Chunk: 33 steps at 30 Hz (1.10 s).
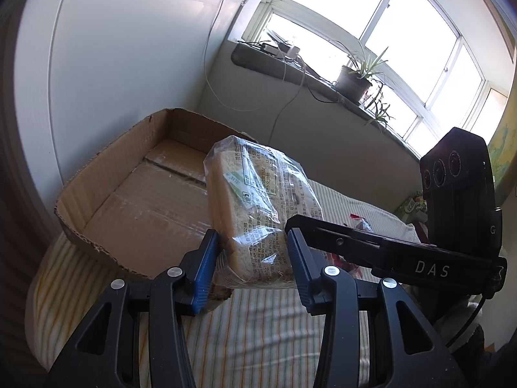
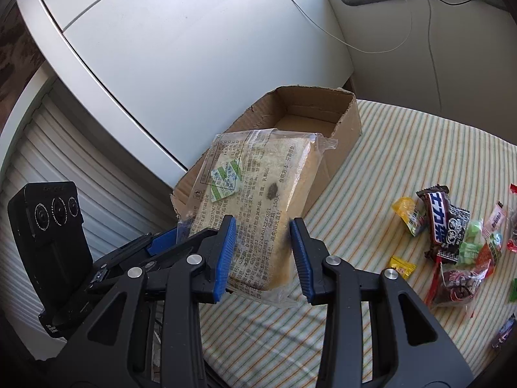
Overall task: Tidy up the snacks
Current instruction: 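Carry the bread loaf into the cardboard box and open the right gripper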
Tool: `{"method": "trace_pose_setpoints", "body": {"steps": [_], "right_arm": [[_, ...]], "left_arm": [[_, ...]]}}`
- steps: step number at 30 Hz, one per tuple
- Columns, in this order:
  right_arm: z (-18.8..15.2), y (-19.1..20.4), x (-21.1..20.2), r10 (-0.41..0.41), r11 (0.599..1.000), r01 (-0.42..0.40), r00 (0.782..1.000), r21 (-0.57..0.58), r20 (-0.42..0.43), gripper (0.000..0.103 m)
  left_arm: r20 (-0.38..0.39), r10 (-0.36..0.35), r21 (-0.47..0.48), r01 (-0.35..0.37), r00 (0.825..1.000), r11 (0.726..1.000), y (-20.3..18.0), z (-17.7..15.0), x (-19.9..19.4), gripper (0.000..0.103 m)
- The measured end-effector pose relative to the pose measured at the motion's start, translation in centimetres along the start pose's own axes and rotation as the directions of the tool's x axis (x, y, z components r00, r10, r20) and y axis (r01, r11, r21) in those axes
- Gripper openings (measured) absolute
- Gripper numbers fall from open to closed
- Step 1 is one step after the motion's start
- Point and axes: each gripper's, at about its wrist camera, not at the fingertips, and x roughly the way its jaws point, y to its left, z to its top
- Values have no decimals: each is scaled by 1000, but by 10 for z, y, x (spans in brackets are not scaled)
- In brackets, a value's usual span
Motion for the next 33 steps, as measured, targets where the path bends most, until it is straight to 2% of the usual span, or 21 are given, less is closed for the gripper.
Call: {"method": "trace_pose_setpoints", "body": {"steps": [9,16,24,26,33], "right_arm": [[21,18,43,33,999,-34,999,-36,-26,38],[20,19,67,28,998,-31,998,-48,-65,38],[22,19,66,31,998,-34,998,-47,-62,38],[22,20,65,22,998,-25,998,-52,-61,38],[20,25,54,-16,996,12,999,-90,-39,38]], "left_arm": [[25,53,-49,-51,998,997,31,13,4,41],[0,73,-71,-73,997,995,46,12,14,41],[6,88,-59,-87,996,994,45,14,14,41],[7,114,-50,-113,993,992,45,13,12,41],[21,126,-43,-125,992,991,39,10,3,41]]}}
